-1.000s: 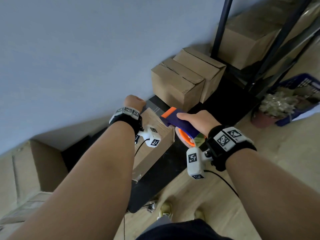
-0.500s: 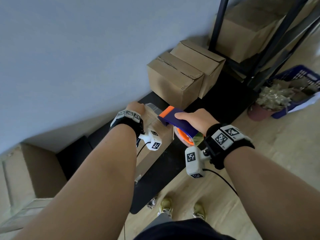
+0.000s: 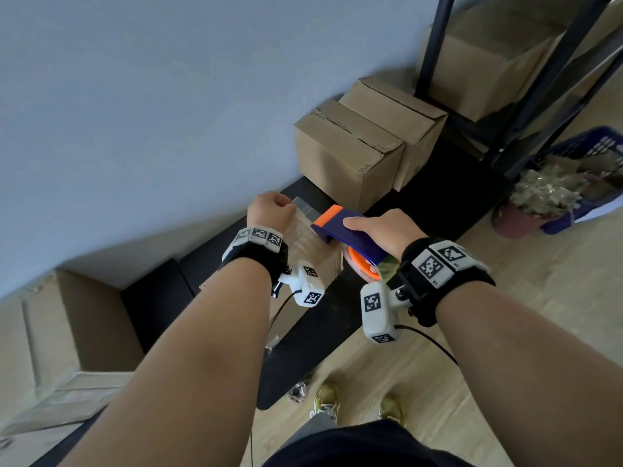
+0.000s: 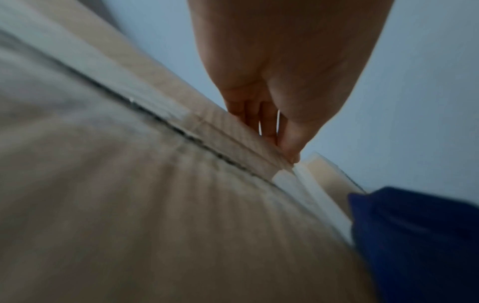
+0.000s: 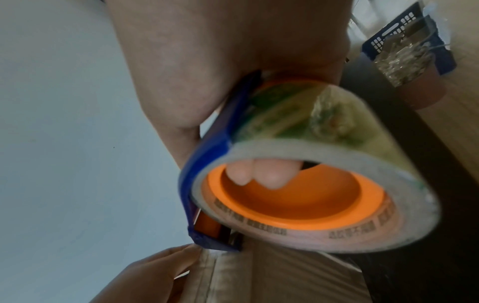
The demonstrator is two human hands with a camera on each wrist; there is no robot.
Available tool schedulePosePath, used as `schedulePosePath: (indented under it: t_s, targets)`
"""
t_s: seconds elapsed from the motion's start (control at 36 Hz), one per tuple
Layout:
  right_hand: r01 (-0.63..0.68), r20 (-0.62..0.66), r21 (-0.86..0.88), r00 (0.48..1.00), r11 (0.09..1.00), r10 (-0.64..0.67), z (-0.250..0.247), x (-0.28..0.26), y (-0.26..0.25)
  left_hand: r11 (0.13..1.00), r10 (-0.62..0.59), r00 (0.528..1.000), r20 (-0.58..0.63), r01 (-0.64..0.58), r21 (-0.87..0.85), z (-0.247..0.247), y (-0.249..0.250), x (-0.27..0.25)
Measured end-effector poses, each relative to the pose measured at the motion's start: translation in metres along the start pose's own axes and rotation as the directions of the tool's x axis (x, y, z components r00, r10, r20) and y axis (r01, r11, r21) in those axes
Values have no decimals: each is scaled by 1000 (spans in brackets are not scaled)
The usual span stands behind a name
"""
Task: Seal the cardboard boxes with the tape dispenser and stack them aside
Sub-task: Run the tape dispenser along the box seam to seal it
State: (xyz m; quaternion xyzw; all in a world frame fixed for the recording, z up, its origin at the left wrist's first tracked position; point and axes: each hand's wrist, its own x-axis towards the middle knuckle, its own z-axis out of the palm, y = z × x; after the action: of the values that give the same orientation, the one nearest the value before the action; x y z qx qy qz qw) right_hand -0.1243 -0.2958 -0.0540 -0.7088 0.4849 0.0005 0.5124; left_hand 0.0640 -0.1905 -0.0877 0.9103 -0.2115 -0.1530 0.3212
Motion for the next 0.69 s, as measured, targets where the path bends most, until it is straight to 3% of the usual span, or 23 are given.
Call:
schedulePosePath:
  t_s: [0.22, 0.33, 0.39, 0.47, 0.58, 0.69]
  targets:
    - [-11, -1, -24, 1000, 1000, 11, 2, 0, -3, 976, 77, 994, 71, -90, 196, 3, -3, -16]
    - [1, 1, -33, 1000, 999, -1, 2, -1, -3, 964, 117, 992, 49, -125, 235, 1, 0, -34]
    - [7, 8, -31, 1000, 999, -7, 1, -2, -2, 913, 167, 972, 164, -215, 348, 2, 2, -46]
    - [17, 16, -20, 1000, 1000, -17, -1, -4, -3, 873, 93, 935, 343, -242, 423, 4, 2, -61]
    - [42, 34, -17, 999, 999, -41, -1, -6, -4, 849, 50, 905, 422, -262, 460, -1, -1, -61]
    - [55, 44, -2, 998, 998, -55, 0, -9, -4, 828, 67, 907, 416, -283, 484, -3, -1, -61]
